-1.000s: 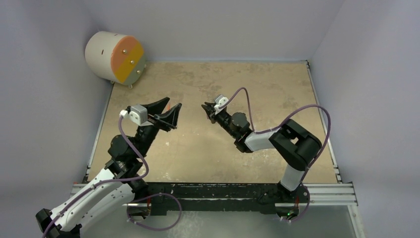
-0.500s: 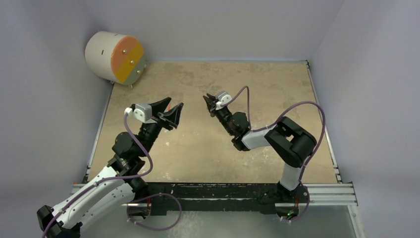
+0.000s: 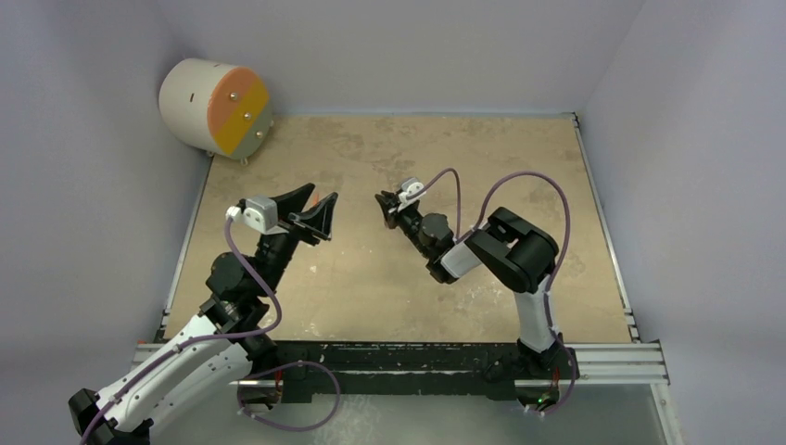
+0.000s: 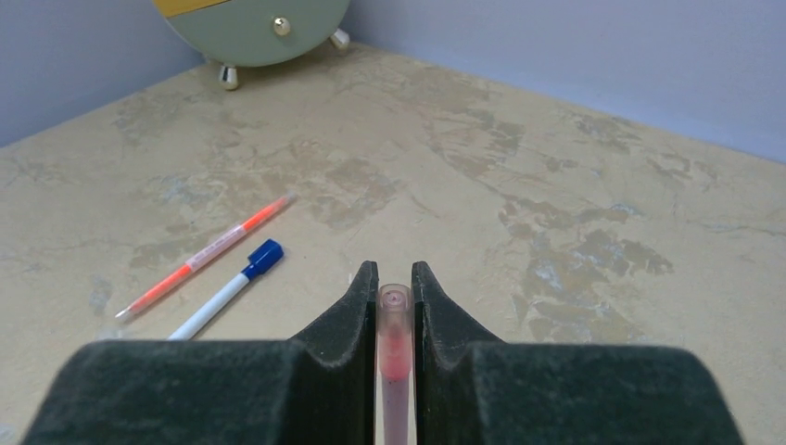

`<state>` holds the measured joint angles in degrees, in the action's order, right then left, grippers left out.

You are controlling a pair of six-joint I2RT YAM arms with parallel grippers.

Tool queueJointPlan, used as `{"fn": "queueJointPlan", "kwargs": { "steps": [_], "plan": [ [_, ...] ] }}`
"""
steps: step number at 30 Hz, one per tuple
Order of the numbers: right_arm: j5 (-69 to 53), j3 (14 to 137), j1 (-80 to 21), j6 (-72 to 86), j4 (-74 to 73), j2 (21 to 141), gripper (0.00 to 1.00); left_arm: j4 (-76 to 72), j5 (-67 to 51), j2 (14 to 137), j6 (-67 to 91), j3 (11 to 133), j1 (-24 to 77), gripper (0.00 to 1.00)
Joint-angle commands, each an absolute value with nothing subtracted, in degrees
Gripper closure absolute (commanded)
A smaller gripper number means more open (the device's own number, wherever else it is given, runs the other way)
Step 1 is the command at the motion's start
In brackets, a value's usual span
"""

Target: Insert the pens into the pen caps

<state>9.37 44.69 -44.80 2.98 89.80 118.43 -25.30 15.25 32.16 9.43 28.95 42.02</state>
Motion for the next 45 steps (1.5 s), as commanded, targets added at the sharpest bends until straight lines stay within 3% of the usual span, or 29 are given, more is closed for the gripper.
{"fn": "queueJointPlan", "kwargs": {
  "steps": [1,7,12,18,22,27,41,45],
  "plan": [
    [6.48,43.68,-45.00,6.28,82.45,109.47,1.00,-26.92,15.54,31.72,9.51,28.93,41.91,0.46],
    [-9.67,54.36,-42.03,18.69,57.27,99.99,1.00,-24.75,16.96,31.29,9.74,29.16,41.92,0.44],
    [-21.25,72.54,-40.04,24.11,28.04,106.63,1.00,-23.21,17.34,30.46,9.84,29.86,41.92,0.44],
    [-40.43,71.58,-37.16,44.87,47.79,114.05,1.00,-22.04,18.54,29.23,9.85,29.93,41.89,0.44],
    [-45.69,72.99,-36.44,55.53,56.19,118.13,1.00,-20.63,18.89,27.73,9.96,30.15,41.90,0.44],
    [-43.14,72.87,-36.47,58.39,61.28,121.65,1.00,-21.60,18.63,26.04,11.07,28.97,41.92,0.44],
    [-31.98,80.91,-36.29,57.06,58.41,134.53,1.00,-22.77,17.50,26.78,12.83,28.16,41.92,0.43],
    [-30.80,82.41,-36.14,55.14,55.11,134.82,0.77,-22.16,17.55,26.92,12.73,28.59,41.90,0.43]
  ]
}}
